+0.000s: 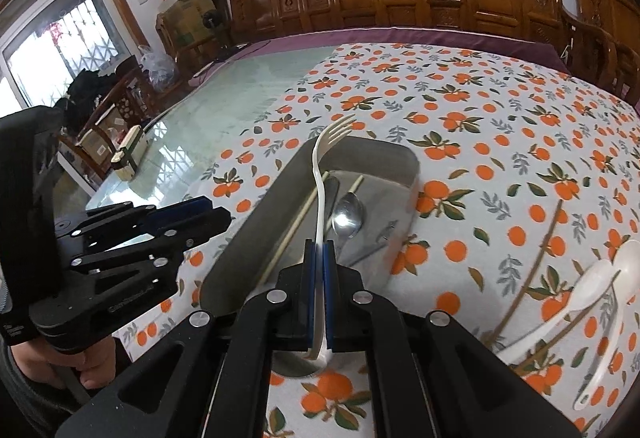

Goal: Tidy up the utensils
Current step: 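Lower the white plastic fork into the silver tray and open the right gripper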

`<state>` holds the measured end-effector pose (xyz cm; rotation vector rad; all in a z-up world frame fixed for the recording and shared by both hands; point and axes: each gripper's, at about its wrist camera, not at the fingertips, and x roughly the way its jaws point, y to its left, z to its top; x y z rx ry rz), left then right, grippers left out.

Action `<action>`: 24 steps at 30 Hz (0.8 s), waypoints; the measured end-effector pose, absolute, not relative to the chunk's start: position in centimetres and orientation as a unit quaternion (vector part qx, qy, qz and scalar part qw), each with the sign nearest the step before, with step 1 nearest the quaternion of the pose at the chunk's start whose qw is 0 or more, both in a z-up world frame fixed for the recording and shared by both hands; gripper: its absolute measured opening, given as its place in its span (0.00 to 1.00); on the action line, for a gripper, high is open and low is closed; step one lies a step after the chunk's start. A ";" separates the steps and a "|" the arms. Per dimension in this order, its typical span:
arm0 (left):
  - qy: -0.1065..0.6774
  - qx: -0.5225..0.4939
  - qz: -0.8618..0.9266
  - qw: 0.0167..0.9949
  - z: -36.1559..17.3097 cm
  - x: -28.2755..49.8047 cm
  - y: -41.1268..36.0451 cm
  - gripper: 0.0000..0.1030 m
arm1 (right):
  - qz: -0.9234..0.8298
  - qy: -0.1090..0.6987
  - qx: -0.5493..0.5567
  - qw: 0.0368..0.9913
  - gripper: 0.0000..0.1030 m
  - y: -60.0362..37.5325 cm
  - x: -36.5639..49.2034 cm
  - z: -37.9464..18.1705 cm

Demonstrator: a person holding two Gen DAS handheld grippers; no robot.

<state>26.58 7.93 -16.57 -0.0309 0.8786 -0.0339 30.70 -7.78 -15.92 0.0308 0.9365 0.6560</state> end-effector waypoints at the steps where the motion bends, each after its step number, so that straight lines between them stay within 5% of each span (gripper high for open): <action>1: 0.424 -0.018 -0.015 0.906 -16.4 26.6 8.2 0.19 | 0.311 0.444 0.016 0.840 0.05 -7.6 30.8 -16.0; 24: 0.402 -0.035 0.001 0.915 -14.9 25.9 10.5 0.26 | 0.326 0.464 0.025 0.823 0.05 -4.3 32.5 -19.1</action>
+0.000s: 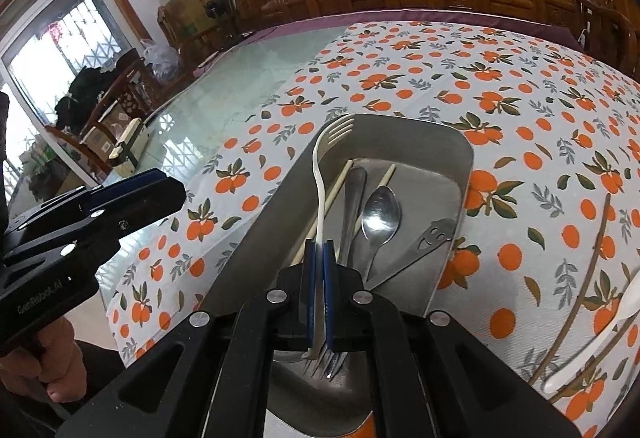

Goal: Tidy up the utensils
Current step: 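Lower the white plastic fork into the silver tray and open the right gripper, then grasp a large white plastic spoon by its handle with the right gripper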

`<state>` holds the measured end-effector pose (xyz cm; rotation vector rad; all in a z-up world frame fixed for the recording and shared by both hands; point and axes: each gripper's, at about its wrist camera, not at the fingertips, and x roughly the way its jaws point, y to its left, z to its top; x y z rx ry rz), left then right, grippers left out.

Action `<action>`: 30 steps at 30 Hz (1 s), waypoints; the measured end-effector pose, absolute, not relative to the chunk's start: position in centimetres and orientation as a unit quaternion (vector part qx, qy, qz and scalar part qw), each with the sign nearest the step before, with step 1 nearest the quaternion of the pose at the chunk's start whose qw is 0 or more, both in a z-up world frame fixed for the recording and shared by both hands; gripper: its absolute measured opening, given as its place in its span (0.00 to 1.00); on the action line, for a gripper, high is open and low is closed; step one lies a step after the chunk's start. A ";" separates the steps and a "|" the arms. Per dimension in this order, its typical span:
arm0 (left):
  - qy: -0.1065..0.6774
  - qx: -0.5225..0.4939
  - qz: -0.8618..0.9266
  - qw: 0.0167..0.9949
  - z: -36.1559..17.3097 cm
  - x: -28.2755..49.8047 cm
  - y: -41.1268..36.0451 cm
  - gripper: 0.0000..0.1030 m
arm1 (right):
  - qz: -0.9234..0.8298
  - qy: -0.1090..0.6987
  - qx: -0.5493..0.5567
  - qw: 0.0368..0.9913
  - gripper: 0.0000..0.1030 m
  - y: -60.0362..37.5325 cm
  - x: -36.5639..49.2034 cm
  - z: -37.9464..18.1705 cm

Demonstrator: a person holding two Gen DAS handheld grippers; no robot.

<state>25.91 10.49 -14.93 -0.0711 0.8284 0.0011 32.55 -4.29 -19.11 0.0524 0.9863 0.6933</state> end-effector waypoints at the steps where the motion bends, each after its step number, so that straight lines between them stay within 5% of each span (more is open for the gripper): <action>1: 0.402 -0.035 0.001 0.915 -14.9 25.9 10.5 0.26 | 0.328 0.462 0.027 0.824 0.08 -4.3 32.6 -19.1; 20: 0.388 -0.027 -0.029 0.921 -13.8 25.7 7.0 0.34 | 0.300 0.416 -0.006 0.858 0.08 -13.1 28.9 -14.5; 27: 0.380 -0.014 -0.052 0.924 -13.7 25.6 3.7 0.70 | 0.258 0.410 -0.026 0.874 0.08 -18.9 27.3 -13.8; 30: 0.384 -0.004 -0.067 0.921 -14.1 25.6 2.0 0.70 | 0.238 0.417 -0.027 0.877 0.08 -21.6 26.7 -14.1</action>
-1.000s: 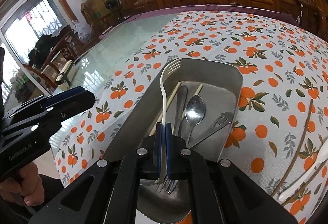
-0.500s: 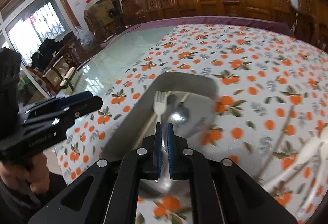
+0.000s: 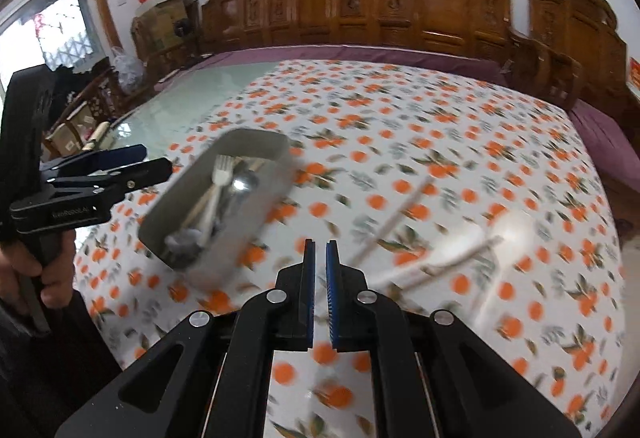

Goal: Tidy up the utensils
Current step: 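Grasp a large white plastic spoon by its handle with the right gripper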

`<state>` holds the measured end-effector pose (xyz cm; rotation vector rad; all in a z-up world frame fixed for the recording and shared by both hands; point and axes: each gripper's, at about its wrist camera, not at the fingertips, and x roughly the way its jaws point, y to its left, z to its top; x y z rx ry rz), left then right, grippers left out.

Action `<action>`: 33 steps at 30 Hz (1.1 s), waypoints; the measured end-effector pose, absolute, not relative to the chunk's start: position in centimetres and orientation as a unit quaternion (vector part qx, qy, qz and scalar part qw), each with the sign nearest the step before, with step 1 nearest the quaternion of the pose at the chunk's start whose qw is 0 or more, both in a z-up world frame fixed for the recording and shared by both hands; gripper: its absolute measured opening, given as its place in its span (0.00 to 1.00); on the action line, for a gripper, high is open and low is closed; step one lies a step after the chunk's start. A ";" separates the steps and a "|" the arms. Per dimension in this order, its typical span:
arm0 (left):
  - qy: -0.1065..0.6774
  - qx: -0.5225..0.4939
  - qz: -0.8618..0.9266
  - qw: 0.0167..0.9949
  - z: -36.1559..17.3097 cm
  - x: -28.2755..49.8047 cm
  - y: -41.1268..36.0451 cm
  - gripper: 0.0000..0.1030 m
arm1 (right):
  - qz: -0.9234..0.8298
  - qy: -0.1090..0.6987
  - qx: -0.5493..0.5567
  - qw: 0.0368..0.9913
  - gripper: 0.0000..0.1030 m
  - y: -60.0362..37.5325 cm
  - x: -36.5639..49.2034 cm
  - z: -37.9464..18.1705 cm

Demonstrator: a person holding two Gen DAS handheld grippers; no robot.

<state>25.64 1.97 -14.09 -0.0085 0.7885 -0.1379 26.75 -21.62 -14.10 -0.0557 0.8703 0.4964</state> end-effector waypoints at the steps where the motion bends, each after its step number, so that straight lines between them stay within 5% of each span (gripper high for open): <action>1: 0.385 0.000 -0.072 0.920 -14.2 25.6 1.3 0.70 | 0.230 0.421 -0.026 0.877 0.08 -22.6 26.7 -14.4; 4: 0.386 0.012 -0.083 0.919 -14.5 25.6 -0.2 0.70 | 0.205 0.431 -0.031 0.878 0.08 -24.9 26.4 -15.5; 7: 0.389 0.017 -0.098 0.916 -15.0 25.5 -1.6 0.70 | 0.183 0.441 -0.036 0.878 0.21 -26.7 26.1 -16.8; 12: 0.393 0.033 -0.114 0.912 -15.7 25.4 -3.4 0.70 | 0.152 0.459 -0.042 0.874 0.23 -28.8 26.4 -19.4; 14: 0.394 0.034 -0.118 0.911 -16.0 25.4 -4.0 0.70 | 0.136 0.465 -0.042 0.874 0.33 -29.7 27.0 -20.2; 19: 0.397 0.040 -0.125 0.908 -16.6 25.7 -5.2 0.70 | 0.114 0.472 -0.037 0.873 0.40 -30.6 29.0 -21.1; 33: 0.417 0.074 -0.150 0.894 -19.0 25.4 -8.8 0.70 | 0.082 0.507 -0.033 0.857 0.41 -31.2 33.3 -23.4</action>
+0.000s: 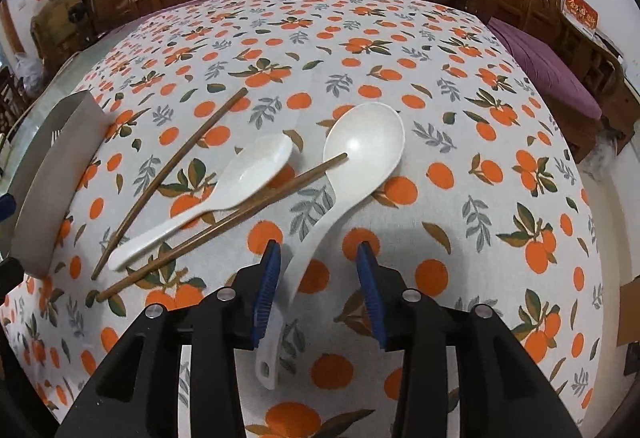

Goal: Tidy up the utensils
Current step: 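Grasp a large white plastic spoon by its handle with the right gripper, then lift the white spoon with the right gripper while the left gripper grasps a wooden chopstick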

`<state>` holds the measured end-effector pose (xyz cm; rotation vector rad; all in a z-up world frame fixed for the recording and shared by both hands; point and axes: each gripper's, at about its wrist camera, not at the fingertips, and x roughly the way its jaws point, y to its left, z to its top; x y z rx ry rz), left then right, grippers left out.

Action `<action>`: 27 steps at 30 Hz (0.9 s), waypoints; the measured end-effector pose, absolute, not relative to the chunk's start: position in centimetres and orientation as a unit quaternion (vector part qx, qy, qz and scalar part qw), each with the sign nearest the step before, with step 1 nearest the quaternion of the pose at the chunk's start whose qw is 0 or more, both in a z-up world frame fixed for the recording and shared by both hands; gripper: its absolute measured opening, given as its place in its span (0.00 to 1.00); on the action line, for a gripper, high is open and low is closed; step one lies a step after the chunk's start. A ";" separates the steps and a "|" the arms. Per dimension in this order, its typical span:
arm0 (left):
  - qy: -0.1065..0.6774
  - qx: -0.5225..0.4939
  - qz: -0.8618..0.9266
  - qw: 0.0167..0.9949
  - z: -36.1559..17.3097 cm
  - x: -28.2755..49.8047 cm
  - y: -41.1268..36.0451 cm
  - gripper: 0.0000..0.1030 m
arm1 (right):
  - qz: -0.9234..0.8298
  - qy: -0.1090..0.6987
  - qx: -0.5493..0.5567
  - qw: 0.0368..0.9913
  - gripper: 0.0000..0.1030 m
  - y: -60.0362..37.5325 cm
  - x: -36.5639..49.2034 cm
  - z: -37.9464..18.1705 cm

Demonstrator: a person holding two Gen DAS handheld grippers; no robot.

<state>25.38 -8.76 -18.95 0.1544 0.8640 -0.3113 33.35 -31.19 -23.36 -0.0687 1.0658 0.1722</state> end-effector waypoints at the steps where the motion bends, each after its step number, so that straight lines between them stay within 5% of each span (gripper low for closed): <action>1: 0.419 0.073 -0.152 0.892 -19.1 25.4 -8.8 0.70 | 0.081 0.508 -0.034 0.857 0.33 -31.3 33.2 -23.4; 2: 0.422 0.069 -0.154 0.891 -19.2 25.5 -8.8 0.70 | 0.081 0.508 -0.035 0.857 0.19 -31.4 32.9 -23.4; 6: 0.435 0.063 -0.164 0.883 -19.7 25.7 -9.0 0.70 | 0.079 0.513 -0.034 0.854 0.06 -32.2 31.7 -23.3; 17: 0.445 0.077 -0.172 0.876 -21.3 26.7 -10.7 0.55 | 0.061 0.492 -0.001 0.869 0.05 -35.3 28.5 -22.2; 27: 0.476 0.068 -0.173 0.860 -24.1 28.5 -12.3 0.27 | 0.076 0.489 0.005 0.869 0.05 -35.6 27.5 -22.4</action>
